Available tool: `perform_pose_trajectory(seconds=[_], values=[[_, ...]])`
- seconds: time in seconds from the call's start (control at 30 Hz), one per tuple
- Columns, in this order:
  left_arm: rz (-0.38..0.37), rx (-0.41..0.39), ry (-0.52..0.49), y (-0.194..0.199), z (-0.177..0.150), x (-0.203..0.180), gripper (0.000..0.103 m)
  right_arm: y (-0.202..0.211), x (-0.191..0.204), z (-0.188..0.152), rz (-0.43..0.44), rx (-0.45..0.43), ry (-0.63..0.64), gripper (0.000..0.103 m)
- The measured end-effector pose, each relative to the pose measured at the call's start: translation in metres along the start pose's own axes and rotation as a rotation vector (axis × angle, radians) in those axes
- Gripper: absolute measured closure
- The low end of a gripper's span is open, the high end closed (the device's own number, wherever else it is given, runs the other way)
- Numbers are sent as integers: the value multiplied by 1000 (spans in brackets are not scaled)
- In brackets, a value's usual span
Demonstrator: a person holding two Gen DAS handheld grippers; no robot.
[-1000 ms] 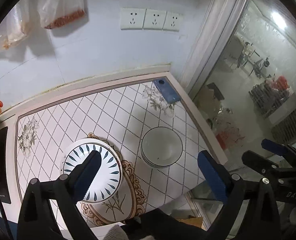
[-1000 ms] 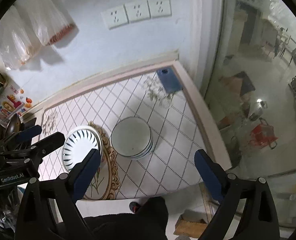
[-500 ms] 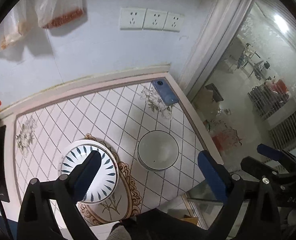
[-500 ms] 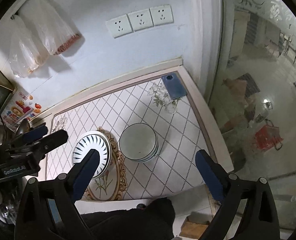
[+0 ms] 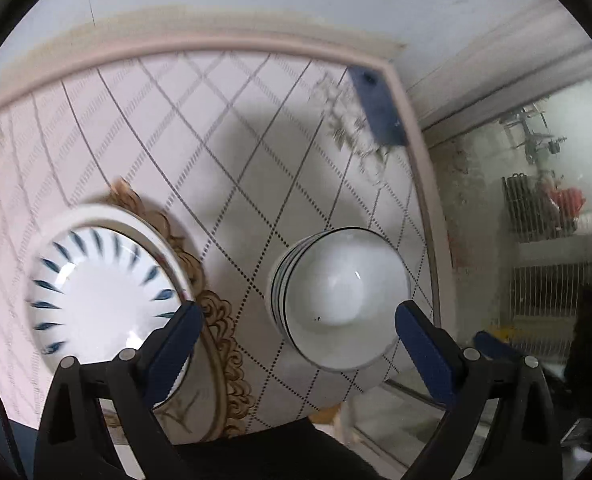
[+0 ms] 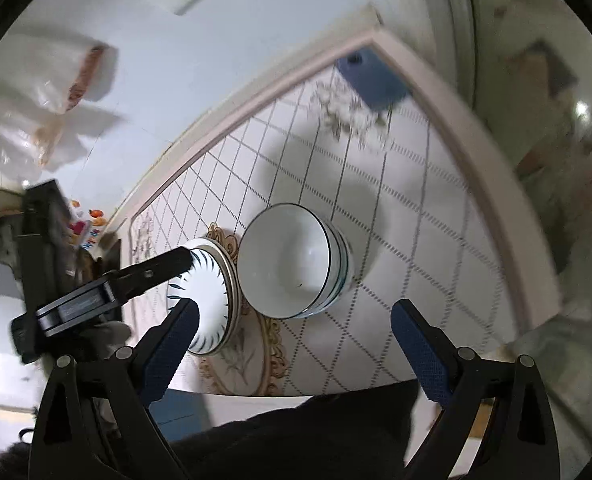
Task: Organize plates and bowls
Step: 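Lower both grippers to the bowl stack and grip its rim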
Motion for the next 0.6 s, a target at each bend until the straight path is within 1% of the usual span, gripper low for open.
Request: perform_pose_trajectory(seconds=[0.2,0.23,0.27,0.3,0.33,0.37,0.4,0.43,0.53,0.57,0.6], values=[[-75,123,38,-53,18,7,4,-64,-33,25,94,80,-58,4],[-81,140,44,-61,20,8,7,-76,-38,29,118,95,-68,4],[-76,156,49,-69,22,9,15,-87,-42,30,133,110,-75,4],[-69,166,45,-75,22,9,21,-100,-47,32,140,128,-84,5],[-70,174,41,-79,23,9,28,-107,-50,33,141,137,-87,9],[-72,183,40,-83,23,9,32,-116,-52,33,141,154,-83,13],[-71,190,39,-86,23,9,33,-124,-54,33,143,171,-84,21],[-80,193,40,-88,24,9,33,-130,-54,32,147,181,-85,23],[-98,200,37,-93,24,8,33,-146,-60,32,159,200,-101,24],[-108,203,37,-96,24,8,34,-151,-62,32,175,204,-109,25],[-104,210,35,-100,24,6,39,-155,-63,33,184,205,-114,27]])
Point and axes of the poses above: each gripper's, at about its wrist camera, not at the fingertips, and y roughly against the way its jaws point, x to its left, z to its top, the point moved 5 cm from there along -y, roughly the way its jaws point, and after that the axes turned 8 degrees about x, right-handed, at the moved point
